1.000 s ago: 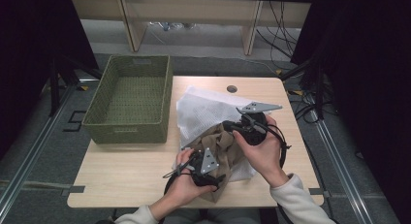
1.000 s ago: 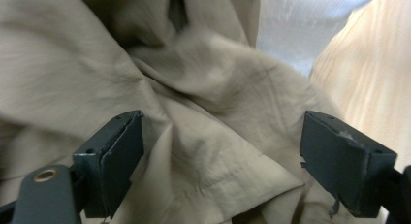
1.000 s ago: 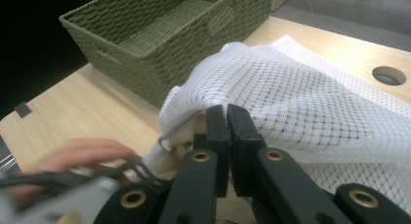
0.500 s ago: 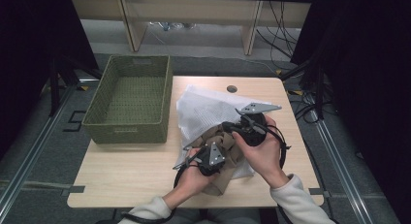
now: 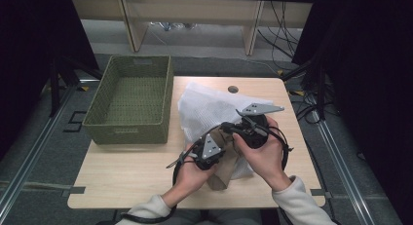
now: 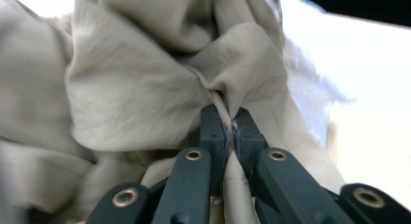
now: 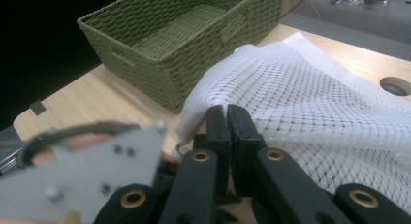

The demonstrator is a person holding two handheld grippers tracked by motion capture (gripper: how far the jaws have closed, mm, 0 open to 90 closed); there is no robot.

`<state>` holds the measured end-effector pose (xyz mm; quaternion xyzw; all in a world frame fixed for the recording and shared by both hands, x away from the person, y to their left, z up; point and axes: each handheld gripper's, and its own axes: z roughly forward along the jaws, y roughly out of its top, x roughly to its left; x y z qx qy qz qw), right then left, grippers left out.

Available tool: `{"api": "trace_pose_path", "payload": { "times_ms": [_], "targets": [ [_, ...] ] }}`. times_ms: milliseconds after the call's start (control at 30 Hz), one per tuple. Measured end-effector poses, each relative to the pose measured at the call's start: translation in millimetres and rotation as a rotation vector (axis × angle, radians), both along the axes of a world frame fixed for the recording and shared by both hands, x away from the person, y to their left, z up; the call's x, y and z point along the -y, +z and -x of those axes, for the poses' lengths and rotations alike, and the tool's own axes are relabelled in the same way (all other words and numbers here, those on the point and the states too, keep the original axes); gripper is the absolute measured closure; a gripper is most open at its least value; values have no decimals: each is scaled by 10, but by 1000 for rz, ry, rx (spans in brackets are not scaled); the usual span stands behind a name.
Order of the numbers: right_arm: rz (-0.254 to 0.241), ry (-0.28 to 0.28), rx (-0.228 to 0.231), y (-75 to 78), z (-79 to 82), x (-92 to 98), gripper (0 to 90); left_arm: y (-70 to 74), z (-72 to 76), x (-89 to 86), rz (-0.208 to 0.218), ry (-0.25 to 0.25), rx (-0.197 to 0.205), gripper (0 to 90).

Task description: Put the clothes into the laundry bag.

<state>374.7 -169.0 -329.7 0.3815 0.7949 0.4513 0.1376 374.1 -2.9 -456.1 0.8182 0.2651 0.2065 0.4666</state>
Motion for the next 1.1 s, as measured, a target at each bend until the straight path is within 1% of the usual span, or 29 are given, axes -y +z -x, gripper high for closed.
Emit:
{"api": "trace_pose_path", "payload": {
  "times_ms": [33, 100, 133, 200, 233, 333, 367, 400, 433, 533, 567, 600, 633, 667, 733, 767, 800, 867, 900, 933, 967, 1000, 1033, 1100],
  "targets": [
    [7, 16, 24, -6, -13, 6, 895, 40, 3, -8, 23, 9, 7, 859],
    [8, 14, 20, -7, -10, 1, 895, 113, -4, -30, 46, 20, 30, 859],
    [4, 17, 22, -6, -7, 1, 895, 141, -14, -43, 43, 26, 38, 860],
    [1, 19, 16, 3, 1, -4, 895, 162, -37, -49, 61, 35, 38, 860],
    [-2, 17, 14, 4, 5, -6, 895, 163, -49, -51, 63, 38, 37, 860],
    [2, 24, 28, 8, 5, -5, 895, 171, -61, -44, 83, 44, 36, 861],
    [4, 22, 28, 11, 6, -5, 895, 187, -65, -47, 85, 45, 42, 861],
    [-10, 15, 13, 13, 18, -11, 895, 204, -67, -48, 95, 52, 49, 861],
    [-8, 6, 14, 21, 29, -11, 896, 227, -72, -52, 105, 54, 56, 862],
    [-16, 18, 26, 42, 45, -11, 896, 313, -82, -71, 123, 62, 74, 863],
    [-13, 26, 33, 52, 48, -10, 895, 339, -79, -73, 139, 67, 80, 864],
    [-12, 29, 44, 64, 56, -10, 896, 370, -76, -83, 138, 67, 96, 864],
    [-14, 31, 49, 73, 65, -11, 896, 399, -67, -87, 148, 70, 102, 864],
    [-21, 26, 42, 83, 80, -15, 896, 425, -56, -89, 158, 72, 111, 864],
    [-39, 28, 48, 94, 92, -19, 895, 473, -35, -93, 172, 76, 133, 864],
    [-31, 26, 66, 106, 96, -9, 896, 496, -32, -99, 168, 75, 153, 864],
    [-29, 23, 71, 120, 103, -3, 896, 506, -31, -96, 172, 79, 164, 864],
    [-40, 24, 71, 135, 113, -1, 896, 494, -46, -80, 171, 88, 175, 863],
    [-39, 22, 86, 133, 105, 5, 896, 466, -59, -66, 165, 93, 182, 862],
    [-31, 22, 77, 132, 95, 12, 896, 425, -78, -45, 149, 95, 186, 861],
    [-43, 22, 56, 122, 88, 12, 896, 370, -103, -20, 133, 96, 182, 860],
    [-34, 20, 58, 103, 62, 21, 895, 309, -131, 5, 118, 97, 175, 859],
    [-41, 17, 38, 80, 44, 17, 896, 246, -161, 28, 99, 99, 171, 858],
    [-35, 7, 25, 34, 6, 18, 896, 118, -221, 74, 74, 97, 157, 855]
  ]
}}
